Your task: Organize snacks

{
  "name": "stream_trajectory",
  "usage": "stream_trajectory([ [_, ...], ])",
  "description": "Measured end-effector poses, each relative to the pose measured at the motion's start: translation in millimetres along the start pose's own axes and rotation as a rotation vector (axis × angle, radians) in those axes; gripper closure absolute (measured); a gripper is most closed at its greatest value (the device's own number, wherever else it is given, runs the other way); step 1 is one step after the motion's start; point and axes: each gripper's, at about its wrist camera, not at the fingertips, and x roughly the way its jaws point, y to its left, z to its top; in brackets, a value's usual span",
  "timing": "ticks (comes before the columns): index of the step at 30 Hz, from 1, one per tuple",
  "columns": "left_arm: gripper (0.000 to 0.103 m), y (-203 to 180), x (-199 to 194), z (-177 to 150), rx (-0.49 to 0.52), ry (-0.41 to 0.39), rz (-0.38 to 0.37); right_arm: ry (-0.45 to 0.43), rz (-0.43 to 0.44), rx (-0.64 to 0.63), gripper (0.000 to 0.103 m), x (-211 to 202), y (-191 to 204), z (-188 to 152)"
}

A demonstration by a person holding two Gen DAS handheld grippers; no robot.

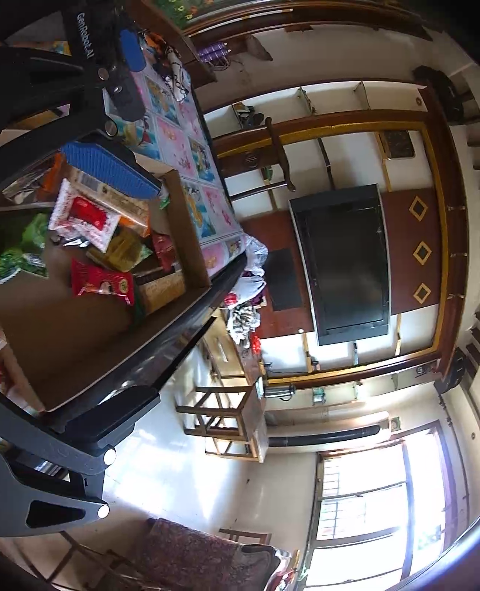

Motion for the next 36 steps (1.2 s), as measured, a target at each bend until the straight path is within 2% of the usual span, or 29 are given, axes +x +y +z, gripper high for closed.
stream_trajectory([
  [8,0.000,2.6,-12.4,-7.1,0.023,-0.004,-0.027,-0.027,-0.004,-0.003,0.001,-4.5,0.6,0.2],
  [14,0.000,-3.8,-19.6,-12.2,0.098,-0.026,0.040,-0.047,-0.042,0.012,0.001,-9.4,-3.2,-0.9],
  [19,0.000,-5.5,-24.2,-13.0,0.131,-0.049,0.073,-0.042,-0.060,0.043,0.001,-8.5,-10.1,-0.4],
  [23,0.000,-7.2,-29.3,-13.9,0.154,-0.070,0.072,-0.039,-0.068,0.046,0.001,-7.9,-11.9,0.2],
  [27,0.000,-8.2,-30.0,-16.6,0.177,-0.081,0.121,-0.031,-0.087,0.052,0.001,-6.8,-13.5,0.3],
  [36,0.000,19.0,-34.0,-29.3,0.136,-0.068,0.170,-0.033,-0.078,0.077,0.001,-5.7,-17.7,0.4],
])
